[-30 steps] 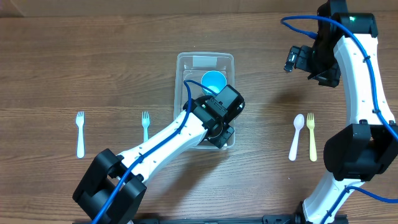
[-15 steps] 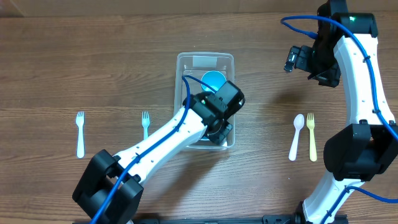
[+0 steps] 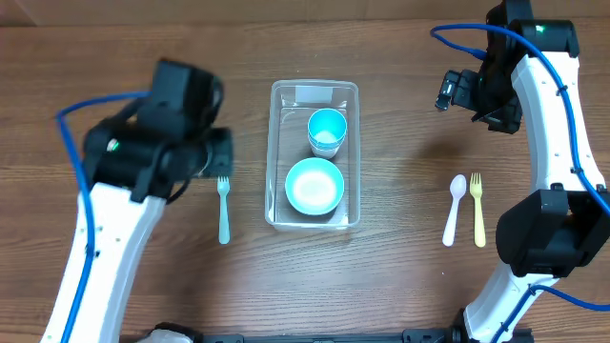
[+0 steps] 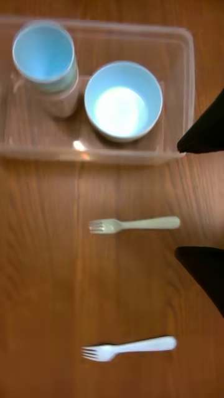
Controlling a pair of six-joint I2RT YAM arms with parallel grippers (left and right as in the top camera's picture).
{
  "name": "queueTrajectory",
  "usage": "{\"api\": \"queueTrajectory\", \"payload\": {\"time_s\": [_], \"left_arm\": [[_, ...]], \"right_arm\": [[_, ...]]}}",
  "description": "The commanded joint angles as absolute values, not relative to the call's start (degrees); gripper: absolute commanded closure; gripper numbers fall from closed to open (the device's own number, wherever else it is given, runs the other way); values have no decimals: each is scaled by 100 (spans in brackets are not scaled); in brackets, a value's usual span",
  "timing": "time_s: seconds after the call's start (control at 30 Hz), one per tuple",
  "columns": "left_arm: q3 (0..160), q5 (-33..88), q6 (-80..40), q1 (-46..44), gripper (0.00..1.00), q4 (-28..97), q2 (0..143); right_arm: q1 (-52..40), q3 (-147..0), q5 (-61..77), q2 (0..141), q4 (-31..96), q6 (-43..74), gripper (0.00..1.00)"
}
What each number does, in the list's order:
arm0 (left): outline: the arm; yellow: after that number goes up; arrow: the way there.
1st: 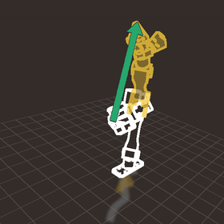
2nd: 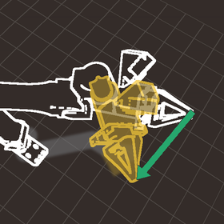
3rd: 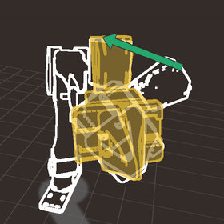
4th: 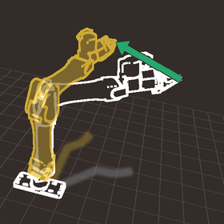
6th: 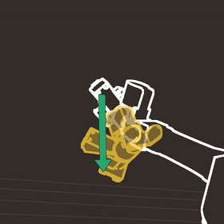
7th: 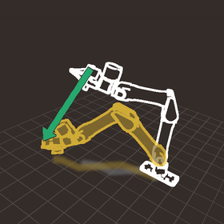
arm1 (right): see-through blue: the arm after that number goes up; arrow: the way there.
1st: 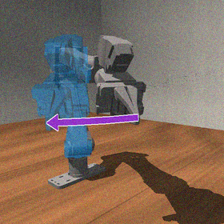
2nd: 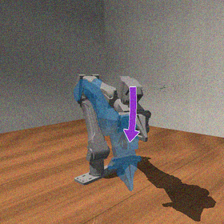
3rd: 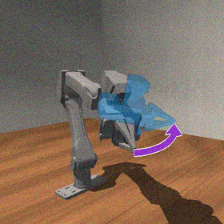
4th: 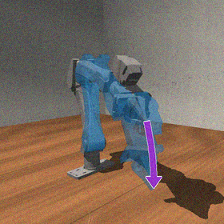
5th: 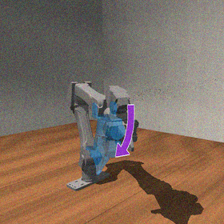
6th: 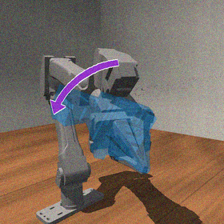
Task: Pack container
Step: 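Move left gripper to the mint green fork and grasp it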
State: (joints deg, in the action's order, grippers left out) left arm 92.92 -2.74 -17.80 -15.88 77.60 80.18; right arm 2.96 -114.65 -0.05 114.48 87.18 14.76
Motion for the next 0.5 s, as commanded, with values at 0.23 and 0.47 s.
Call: {"api": "queueTrajectory", "payload": {"time_s": [0.23,0.47], "left_arm": [[5653,539,-2316,-950,44,5542,7940],[4794,108,-2040,-954,45,4539,7940]], "right_arm": [[292,-11598,-51,11218,8705,1461,0],[292,-11598,-51,11218,8705,1461,0]]}}
